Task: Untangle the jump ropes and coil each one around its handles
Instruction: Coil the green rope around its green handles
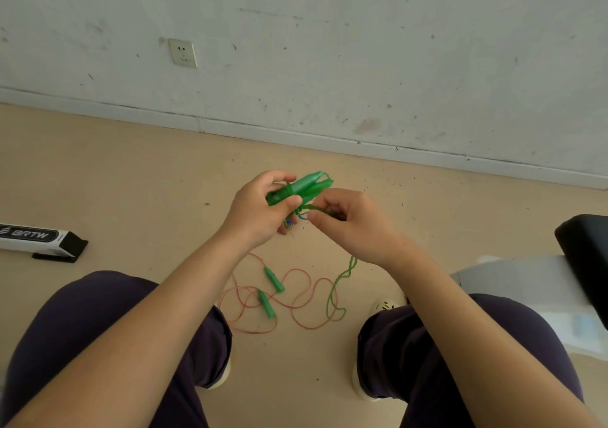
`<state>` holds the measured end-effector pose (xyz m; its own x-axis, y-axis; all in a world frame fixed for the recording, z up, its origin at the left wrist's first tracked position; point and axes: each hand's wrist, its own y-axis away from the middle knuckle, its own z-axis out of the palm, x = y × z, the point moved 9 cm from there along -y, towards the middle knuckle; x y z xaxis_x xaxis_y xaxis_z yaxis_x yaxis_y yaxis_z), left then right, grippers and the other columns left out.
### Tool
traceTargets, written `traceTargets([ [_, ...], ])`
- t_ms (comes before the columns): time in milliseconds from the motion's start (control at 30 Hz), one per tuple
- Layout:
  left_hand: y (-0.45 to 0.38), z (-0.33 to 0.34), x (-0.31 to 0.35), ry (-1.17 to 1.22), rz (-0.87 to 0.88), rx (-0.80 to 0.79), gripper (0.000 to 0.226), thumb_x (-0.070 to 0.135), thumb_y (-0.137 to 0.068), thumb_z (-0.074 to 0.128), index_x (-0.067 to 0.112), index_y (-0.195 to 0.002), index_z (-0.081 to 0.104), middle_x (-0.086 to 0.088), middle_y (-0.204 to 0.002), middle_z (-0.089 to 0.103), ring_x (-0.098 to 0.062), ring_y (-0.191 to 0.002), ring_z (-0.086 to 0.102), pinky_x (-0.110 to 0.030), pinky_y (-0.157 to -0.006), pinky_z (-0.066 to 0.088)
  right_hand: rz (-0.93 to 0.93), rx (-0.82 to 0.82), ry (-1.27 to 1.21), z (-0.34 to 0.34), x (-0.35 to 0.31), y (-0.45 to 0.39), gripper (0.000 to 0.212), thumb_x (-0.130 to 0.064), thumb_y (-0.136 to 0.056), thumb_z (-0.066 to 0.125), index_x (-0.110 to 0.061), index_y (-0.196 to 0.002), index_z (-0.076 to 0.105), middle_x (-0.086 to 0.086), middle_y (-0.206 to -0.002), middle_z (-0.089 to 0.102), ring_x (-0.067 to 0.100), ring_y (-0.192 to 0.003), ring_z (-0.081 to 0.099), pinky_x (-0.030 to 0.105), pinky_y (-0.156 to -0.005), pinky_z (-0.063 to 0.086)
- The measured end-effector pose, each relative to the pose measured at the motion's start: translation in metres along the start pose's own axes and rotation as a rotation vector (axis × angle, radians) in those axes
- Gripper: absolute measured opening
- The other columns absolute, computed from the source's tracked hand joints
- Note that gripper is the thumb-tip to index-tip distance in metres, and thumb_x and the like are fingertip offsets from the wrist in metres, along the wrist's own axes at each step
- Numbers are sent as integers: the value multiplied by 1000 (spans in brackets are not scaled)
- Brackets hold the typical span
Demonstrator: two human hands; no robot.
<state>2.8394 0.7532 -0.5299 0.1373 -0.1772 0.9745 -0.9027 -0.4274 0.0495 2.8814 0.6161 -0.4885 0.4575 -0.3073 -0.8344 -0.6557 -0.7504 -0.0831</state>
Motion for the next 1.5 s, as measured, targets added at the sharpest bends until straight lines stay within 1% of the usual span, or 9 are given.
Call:
traceTargets([
  [200, 12, 27, -9, -14, -145, -385, 31, 4, -87, 73, 19, -113, 68, -5, -102, 71, -24, -74, 74, -36, -62, 60, -123, 120, 228, -26, 4, -2, 7, -16, -88, 68, -15, -87, 75, -1, -79, 64, 16, -75, 58, 37, -69, 48],
  [300, 17, 31, -6, -8, -162, -451, 32, 4, -84, 76, 19, -111, 68, -3, -105, 72, -28, -77, 74, -38, -63, 61, -88, 130, 140, -24, 9, -4, 5, -16, -85, 72, -18, -87, 77, -6, -82, 62, 9, -76, 56, 23, -69, 44],
  [400, 19, 32, -4, 26, -160, -430, 34, 1, -83, 76, 14, -112, 66, -4, -106, 72, -28, -75, 74, -37, -62, 61, -25, 124, 74, -18, 15, -5, 4, -20, -86, 72, -22, -87, 76, -11, -82, 62, 2, -77, 54, 11, -70, 38],
  [567, 19, 30, 2, 73, -126, -351, 40, 0, -83, 76, 19, -116, 64, -4, -117, 67, -26, -73, 74, -34, -62, 61, 39, 132, -96, -19, 23, -8, 4, -18, -89, 70, -14, -88, 68, -4, -77, 65, 4, -67, 55, 17, -63, 44],
  [700, 17, 25, 3, 64, -82, -335, 46, 1, -81, 78, 23, -117, 58, -7, -101, 75, -30, -76, 74, -40, -65, 60, 41, 115, -209, -18, 26, -10, 14, -13, -88, 71, -14, -88, 56, -6, -71, 57, 12, -67, 52, 29, -63, 45],
  [800, 17, 24, 8, 77, -39, -321, 47, 1, -82, 77, 29, -117, 62, -6, -99, 76, -29, -76, 74, -39, -65, 60, 76, 89, -247, -15, 31, -11, 11, -19, -89, 71, -13, -84, 63, 0, -75, 59, 13, -69, 53, 30, -65, 45],
  [1000, 16, 17, 19, 140, 17, -268, 43, 0, -86, 72, 29, -117, 67, -4, -110, 72, -26, -84, 75, -32, -67, 60, 156, 31, -498, -8, 36, -7, 19, -18, -90, 69, -6, -104, 68, 4, -81, 64, 19, -71, 57, 29, -61, 45],
  [1167, 14, 12, 20, 227, -17, -204, 29, 2, -91, 67, 21, -113, 62, -11, -111, 68, -29, -81, 75, -39, -67, 63, 146, 0, -574, -1, 32, -7, 35, -26, -89, 67, -5, -117, 61, 8, -89, 65, 22, -70, 56, 27, -58, 43],
  [1500, 19, 19, 17, 419, -109, -331, 39, 16, -76, 70, 10, -112, 56, -11, -93, 74, -29, -78, 73, -36, -60, 59, 131, -14, -608, 0, 27, -6, 40, -26, -91, 62, 10, -108, 56, 7, -74, 62, 13, -54, 47, 20, -49, 35],
])
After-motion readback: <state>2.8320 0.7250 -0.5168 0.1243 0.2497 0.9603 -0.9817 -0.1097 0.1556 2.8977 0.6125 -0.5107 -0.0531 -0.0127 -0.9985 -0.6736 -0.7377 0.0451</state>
